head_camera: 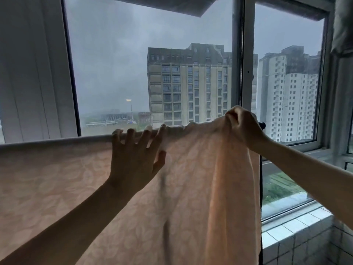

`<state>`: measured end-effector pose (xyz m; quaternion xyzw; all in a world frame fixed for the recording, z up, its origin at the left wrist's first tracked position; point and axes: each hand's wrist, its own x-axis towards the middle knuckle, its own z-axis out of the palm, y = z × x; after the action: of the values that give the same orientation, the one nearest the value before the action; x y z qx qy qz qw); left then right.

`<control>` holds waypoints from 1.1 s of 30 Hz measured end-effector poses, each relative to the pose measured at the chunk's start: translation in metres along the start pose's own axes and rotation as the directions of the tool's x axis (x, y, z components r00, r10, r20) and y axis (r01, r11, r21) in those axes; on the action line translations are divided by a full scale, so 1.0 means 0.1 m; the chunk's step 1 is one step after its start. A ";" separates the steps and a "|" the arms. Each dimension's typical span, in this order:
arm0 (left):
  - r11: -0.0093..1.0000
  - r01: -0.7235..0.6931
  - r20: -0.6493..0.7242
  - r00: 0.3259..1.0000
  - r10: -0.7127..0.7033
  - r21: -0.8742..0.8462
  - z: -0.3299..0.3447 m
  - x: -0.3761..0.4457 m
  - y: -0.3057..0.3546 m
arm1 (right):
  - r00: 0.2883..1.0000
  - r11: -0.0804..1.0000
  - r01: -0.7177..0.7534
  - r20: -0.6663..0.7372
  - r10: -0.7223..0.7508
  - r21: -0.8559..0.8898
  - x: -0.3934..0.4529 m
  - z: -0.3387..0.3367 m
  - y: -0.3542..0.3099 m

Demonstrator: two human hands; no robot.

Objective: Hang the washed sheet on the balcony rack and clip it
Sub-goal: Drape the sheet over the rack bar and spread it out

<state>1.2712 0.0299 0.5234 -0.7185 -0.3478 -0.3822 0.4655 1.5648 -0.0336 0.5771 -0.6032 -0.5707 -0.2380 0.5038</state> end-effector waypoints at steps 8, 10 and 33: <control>1.000 0.006 0.072 0.997 -0.006 -0.002 0.04 0.16 0.22 | 0.999 1.000 0.004 -0.031 -0.004 -0.005 0.00 0.00 0.24; 1.000 0.009 0.081 0.997 -0.009 0.007 0.05 0.17 0.24 | 0.998 0.997 0.068 0.017 -0.067 -0.032 0.00 -0.01 0.22; 1.000 -0.002 0.157 0.988 0.001 0.008 -0.07 0.35 0.55 | 0.922 0.941 0.304 0.203 -0.330 0.147 0.06 0.06 0.14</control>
<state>1.3331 0.0104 0.5336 -0.7447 -0.3842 -0.3227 0.4401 1.5779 -0.0236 0.5751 -0.4964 -0.7265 -0.2142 0.4241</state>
